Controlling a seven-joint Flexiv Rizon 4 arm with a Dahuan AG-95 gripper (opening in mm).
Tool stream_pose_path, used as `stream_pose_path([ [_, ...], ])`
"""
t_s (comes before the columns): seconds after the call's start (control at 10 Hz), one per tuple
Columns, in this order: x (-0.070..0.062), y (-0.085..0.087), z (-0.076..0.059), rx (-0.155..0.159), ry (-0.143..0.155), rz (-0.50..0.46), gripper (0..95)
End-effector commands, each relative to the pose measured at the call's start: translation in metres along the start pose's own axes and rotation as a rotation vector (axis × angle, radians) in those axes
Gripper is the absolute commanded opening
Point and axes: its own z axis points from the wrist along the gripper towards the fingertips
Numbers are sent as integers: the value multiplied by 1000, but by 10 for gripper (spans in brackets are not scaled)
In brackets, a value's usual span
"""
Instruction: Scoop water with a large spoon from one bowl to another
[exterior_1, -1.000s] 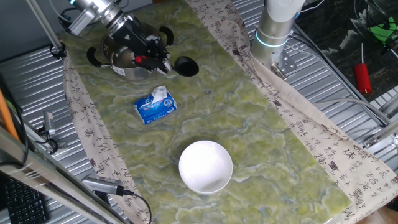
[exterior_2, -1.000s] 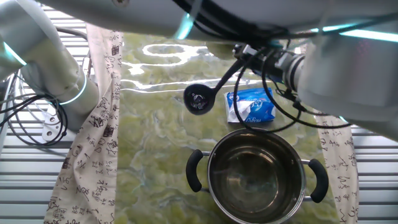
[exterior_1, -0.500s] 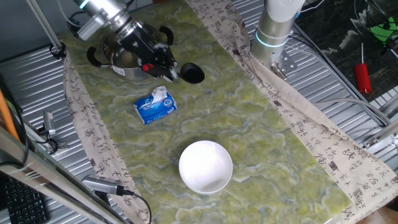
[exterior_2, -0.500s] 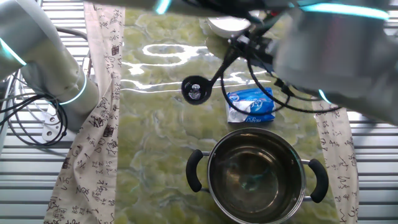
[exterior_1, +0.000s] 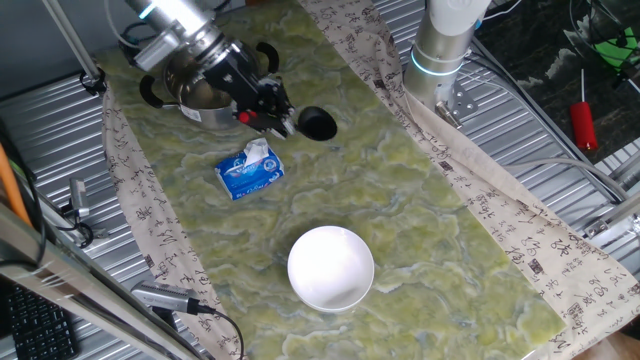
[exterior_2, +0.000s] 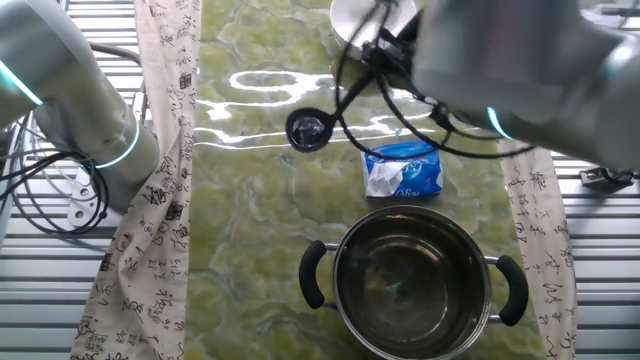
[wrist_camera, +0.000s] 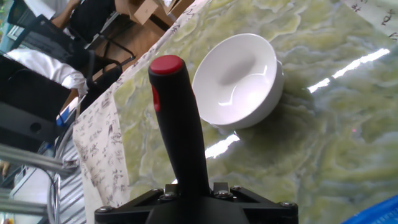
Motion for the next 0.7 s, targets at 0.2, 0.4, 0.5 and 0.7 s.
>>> stream_pose_path([
  [0.2,-4,5,8,7,-13,5,0],
  [0.4,-4,5,8,6,-14,2,0],
  [0.5,-4,5,8,9,-9,3,0],
  [0.7,-4,5,8,10,5,3,0],
])
